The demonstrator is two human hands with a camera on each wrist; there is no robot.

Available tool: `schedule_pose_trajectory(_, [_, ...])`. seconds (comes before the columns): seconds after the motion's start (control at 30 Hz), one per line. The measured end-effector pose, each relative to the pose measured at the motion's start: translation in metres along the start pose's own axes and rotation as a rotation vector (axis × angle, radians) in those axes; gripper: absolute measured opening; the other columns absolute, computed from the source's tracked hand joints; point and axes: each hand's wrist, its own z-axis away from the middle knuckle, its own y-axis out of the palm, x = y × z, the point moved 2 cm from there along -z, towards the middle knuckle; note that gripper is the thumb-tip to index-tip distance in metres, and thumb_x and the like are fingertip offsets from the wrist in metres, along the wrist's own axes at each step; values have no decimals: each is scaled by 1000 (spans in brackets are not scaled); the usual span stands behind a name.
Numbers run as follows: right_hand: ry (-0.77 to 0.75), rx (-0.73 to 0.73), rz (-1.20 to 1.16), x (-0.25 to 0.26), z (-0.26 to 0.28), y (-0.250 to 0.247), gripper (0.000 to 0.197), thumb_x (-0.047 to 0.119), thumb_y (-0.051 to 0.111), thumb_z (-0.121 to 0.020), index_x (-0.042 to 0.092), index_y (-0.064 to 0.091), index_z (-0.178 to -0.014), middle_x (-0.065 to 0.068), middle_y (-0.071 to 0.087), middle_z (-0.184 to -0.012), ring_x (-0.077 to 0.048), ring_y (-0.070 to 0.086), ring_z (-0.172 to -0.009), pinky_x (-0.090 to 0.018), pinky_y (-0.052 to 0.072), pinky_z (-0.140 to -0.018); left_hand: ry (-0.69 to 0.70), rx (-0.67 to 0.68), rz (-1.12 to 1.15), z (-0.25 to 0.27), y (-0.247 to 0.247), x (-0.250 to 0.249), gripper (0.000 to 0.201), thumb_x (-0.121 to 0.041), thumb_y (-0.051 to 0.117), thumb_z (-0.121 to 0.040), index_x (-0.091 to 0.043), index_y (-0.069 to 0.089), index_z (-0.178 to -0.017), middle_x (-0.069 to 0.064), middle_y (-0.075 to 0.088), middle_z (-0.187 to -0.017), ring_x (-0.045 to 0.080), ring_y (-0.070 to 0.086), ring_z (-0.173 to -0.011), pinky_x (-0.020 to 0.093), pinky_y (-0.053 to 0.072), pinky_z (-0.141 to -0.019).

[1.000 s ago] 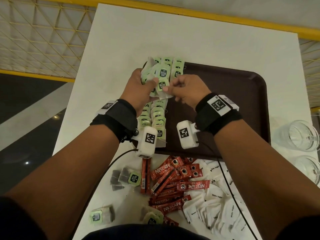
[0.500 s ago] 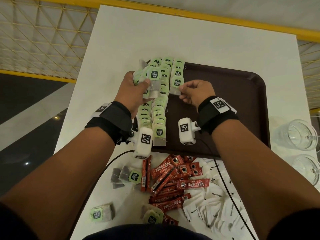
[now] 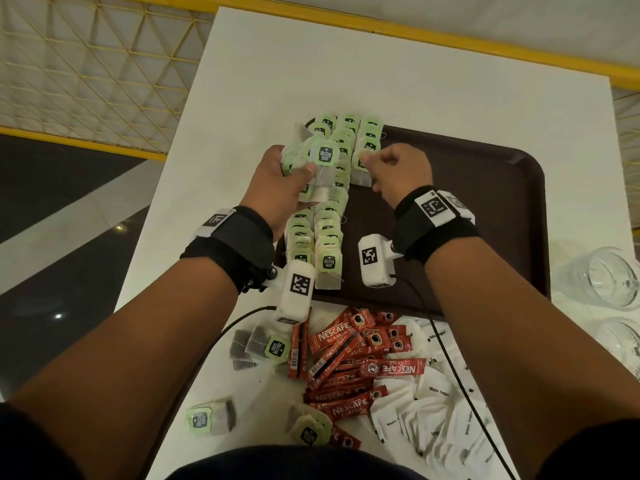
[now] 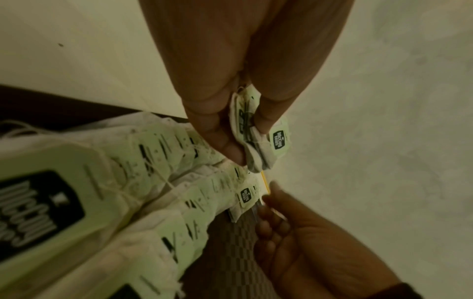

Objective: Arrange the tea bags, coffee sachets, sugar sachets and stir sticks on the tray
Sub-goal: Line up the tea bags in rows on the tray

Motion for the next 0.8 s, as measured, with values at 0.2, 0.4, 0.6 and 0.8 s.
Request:
schedule_pose_trajectory(0.2, [-130,209,-221,23,23,13,20,30,78,-81,20,61,-79,-7,60,-80,-16,55,-70,-29,48,-62,6,44,-4,5,7,0,26,-9,58,-96,-8,47,-120,10,65,-112,22,70,-97,38,60,-73])
schedule_pose_trajectory(0.4, [1,188,-320,4,20,1,15,17,72,-87,17,58,-81,-4,67,-78,-12,61,-61,-23,46,-52,5,33,-6,6,5,2,32,-10,57,-97,-5,45,-127,7,61,-114,17,67,-98,35,59,-70])
schedule_pose_trajectory(0.6, [117,137,-161,-21,13,-7,13,21,72,-87,17,60,-86,-1,67,-79,-7,57,-57,-16,46,-44,12,23,-14,7,-4,4,29,-10,56,-98,-7,46,-125,2,60,-111,13,65,-97,35,59,-71])
schedule_pose_trajectory(0.8, [78,95,-34,-18,-7,1,20,26,77,-83,16,61,-87,2,64,-75,-8,56,-52,-15,43,-43,17,25,-24,7,-8,4,25,-11,58,-97,-9,47,-119,5,61,-110,19,65,-101,38,60,-72])
